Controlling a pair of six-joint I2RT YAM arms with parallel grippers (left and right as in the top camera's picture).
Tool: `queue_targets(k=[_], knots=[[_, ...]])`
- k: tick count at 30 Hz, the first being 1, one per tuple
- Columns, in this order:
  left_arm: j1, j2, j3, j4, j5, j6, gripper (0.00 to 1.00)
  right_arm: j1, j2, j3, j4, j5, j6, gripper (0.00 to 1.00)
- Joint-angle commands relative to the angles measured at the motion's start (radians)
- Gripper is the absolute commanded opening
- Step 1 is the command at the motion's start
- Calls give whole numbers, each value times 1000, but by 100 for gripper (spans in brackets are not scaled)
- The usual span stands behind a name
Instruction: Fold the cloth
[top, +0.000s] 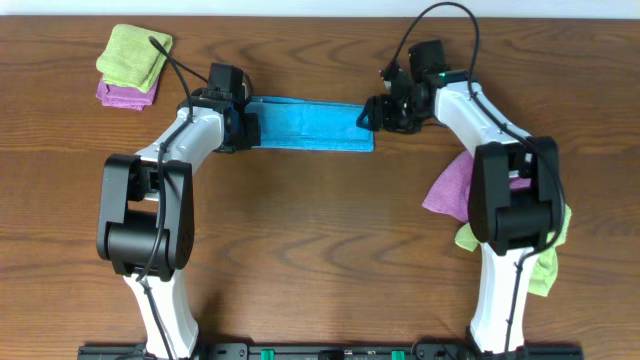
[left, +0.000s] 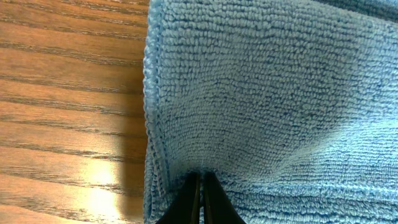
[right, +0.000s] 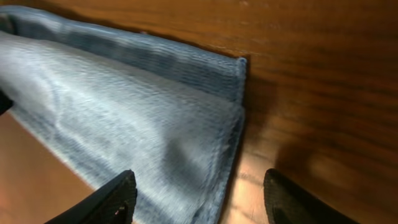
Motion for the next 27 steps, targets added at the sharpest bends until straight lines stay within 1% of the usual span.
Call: queue_targets(k=[1, 2, 6, 8, 11, 12, 13, 17, 21, 27], knots=[[1, 26, 0, -20, 4, -5, 6, 14, 47, 0, -1, -24, 33, 64], [1, 26, 0, -19, 4, -5, 6, 20, 51, 0, -3, -27, 34, 64], [1, 26, 0, -21, 5, -5, 6, 49, 59, 0, -8, -41, 33, 53], [1, 26, 0, -21, 9, -5, 6, 61, 59, 0, -8, -41, 33, 45], [2, 24, 9, -26, 47, -5, 6, 63, 59, 0, -8, -41, 33, 21], [3, 20, 17, -35, 56, -5, 6, 63, 59, 0, -8, -41, 34, 10], [4, 16, 29, -50, 57, -5, 6, 62, 59, 0, -12, -41, 34, 2], [13, -48, 120, -153, 48, -2, 5, 36, 57, 11, -76, -34, 33, 1], [32, -151, 212, -272, 44, 4, 6, -7, 49, 50, -199, 27, 29, 1], [61, -358, 238, -413, 37, 3, 6, -74, 5, 172, -474, 328, 21, 1]])
